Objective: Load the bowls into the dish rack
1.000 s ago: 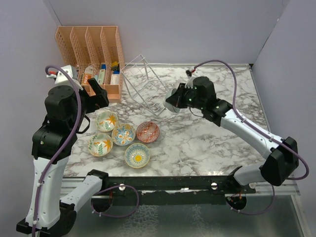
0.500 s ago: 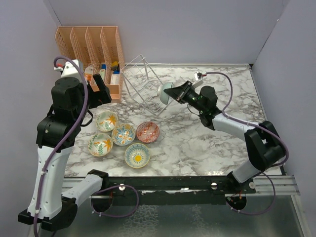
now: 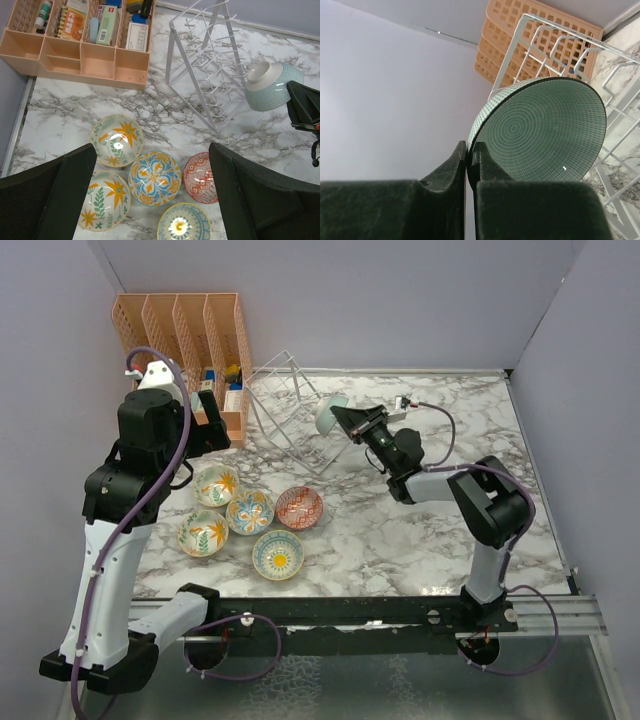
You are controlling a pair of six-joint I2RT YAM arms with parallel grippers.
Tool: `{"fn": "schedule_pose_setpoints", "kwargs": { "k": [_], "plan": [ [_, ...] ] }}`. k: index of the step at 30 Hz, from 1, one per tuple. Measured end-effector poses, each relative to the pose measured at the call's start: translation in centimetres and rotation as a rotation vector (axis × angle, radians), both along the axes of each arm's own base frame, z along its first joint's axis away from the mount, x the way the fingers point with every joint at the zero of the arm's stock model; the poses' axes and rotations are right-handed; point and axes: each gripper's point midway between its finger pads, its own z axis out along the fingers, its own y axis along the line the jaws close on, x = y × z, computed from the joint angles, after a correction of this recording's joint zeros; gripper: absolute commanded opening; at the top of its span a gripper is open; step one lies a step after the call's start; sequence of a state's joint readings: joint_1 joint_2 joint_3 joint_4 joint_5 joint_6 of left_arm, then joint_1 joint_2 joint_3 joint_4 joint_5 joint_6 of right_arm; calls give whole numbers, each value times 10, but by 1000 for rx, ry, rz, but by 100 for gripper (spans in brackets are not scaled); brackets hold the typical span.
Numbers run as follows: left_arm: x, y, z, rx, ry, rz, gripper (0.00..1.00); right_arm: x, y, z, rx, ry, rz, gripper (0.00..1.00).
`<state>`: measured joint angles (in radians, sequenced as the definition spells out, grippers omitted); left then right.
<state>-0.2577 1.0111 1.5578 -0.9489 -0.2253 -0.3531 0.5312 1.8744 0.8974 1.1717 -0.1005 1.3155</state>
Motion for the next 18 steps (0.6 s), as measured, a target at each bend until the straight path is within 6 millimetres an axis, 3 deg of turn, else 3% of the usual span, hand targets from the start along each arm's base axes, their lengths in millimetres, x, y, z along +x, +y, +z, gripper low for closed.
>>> {"fn": "schedule_pose_setpoints", "kwargs": {
  "k": [12, 18],
  "plan": [
    [0, -4, -5, 21, 27, -41, 98, 0, 32, -39, 158, 81, -20, 1],
    [-1, -6, -5, 24, 26, -54, 98, 3, 23, -45, 204, 104, -73, 1]
  ]
}}
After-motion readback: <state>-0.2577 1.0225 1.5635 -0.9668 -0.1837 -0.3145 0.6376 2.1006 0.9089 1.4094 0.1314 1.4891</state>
